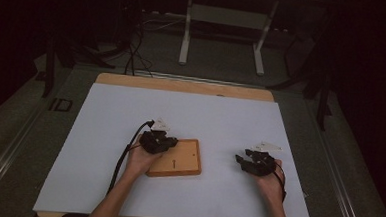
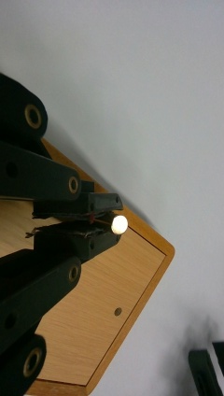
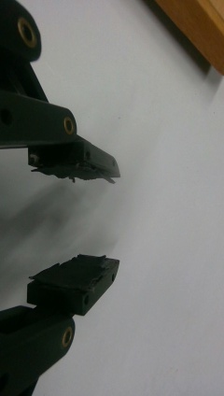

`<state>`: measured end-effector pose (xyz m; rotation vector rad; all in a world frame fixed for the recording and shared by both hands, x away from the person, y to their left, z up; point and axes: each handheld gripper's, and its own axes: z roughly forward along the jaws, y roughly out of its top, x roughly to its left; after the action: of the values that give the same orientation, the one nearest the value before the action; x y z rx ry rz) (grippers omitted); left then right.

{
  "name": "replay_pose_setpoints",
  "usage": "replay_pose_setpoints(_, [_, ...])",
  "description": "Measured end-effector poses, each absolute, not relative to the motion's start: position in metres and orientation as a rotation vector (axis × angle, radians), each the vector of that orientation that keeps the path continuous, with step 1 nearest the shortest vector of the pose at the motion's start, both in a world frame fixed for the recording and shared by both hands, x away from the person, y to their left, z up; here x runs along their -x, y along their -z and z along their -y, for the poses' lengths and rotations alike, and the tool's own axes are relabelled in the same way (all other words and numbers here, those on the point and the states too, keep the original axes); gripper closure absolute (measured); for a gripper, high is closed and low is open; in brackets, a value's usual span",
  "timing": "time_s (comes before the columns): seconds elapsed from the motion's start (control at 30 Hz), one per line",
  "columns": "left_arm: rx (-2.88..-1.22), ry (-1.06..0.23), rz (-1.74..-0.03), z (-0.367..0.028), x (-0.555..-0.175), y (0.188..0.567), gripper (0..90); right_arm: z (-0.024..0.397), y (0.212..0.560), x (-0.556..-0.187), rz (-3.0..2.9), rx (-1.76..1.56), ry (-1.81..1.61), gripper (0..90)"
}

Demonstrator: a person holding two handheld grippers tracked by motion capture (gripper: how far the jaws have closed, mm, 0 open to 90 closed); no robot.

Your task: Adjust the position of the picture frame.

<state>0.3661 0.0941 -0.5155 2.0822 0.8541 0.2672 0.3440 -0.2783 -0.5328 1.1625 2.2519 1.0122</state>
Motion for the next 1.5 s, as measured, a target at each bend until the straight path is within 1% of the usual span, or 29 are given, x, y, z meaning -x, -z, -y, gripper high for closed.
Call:
replay_pose_setpoints(0.2, [-2.088,-0.226,-0.802,-0.085,-0.363,0.511,84.9,0.278,0.532,-0.344,-2.248,-1.155,-1.014,48.9])
replay_pose_setpoints(0.33, [-2.097,-0.201,-0.798,-0.075,-0.362,0.509,84.9,0.277,0.532,-0.344,-2.247,-1.153,-1.015,48.9])
replay_pose_setpoints(0.6, [-2.117,-0.161,-0.837,-0.050,-0.361,0.513,84.9,0.278,0.532,-0.344,-2.248,-1.152,-1.018,48.9])
replay_pose_setpoints(0.77, [-2.133,-0.187,-0.887,-0.040,-0.362,0.517,84.8,0.277,0.532,-0.344,-2.249,-1.147,-1.018,48.9])
replay_pose_setpoints(0.9, [-2.093,-0.206,-0.974,-0.043,-0.367,0.516,84.7,0.278,0.531,-0.343,-2.247,-1.148,-1.021,48.9])
replay_pose_setpoints(0.97, [-2.099,-0.212,-0.980,-0.045,-0.368,0.516,84.7,0.278,0.531,-0.344,-2.249,-1.147,-1.023,48.9])
replay_pose_setpoints(1.5, [-2.124,-0.203,-0.910,-0.047,-0.366,0.518,84.3,0.276,0.532,-0.344,-2.259,-1.141,-1.016,48.9])
